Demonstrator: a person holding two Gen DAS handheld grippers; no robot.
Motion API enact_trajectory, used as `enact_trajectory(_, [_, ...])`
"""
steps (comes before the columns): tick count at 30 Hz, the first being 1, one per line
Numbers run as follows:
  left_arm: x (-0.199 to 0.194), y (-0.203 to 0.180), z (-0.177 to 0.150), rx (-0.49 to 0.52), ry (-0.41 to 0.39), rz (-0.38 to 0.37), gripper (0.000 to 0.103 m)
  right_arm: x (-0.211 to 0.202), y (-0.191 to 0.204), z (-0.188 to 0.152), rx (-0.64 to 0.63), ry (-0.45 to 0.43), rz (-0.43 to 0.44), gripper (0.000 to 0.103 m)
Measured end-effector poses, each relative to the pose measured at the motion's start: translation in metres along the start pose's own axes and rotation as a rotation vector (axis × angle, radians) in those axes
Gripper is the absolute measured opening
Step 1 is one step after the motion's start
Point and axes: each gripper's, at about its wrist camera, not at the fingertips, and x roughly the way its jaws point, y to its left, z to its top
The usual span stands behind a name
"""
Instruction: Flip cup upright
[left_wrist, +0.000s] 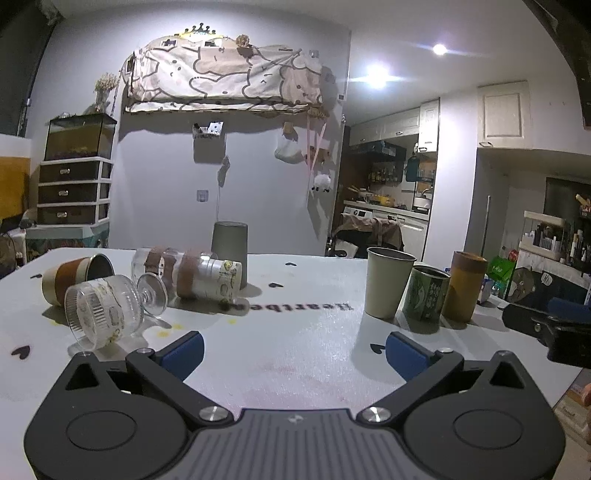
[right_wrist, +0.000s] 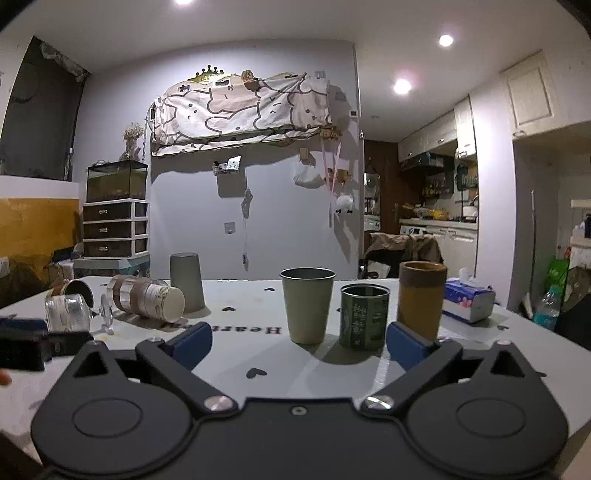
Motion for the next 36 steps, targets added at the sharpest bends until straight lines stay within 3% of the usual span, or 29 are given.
enact_trajectory(36, [-0.005, -0.005, -0.002, 0.039, -0.006, 0.015, 0.103, -0.016, 0.002, -0.011, -0.012, -0.002, -0.008, 0.103])
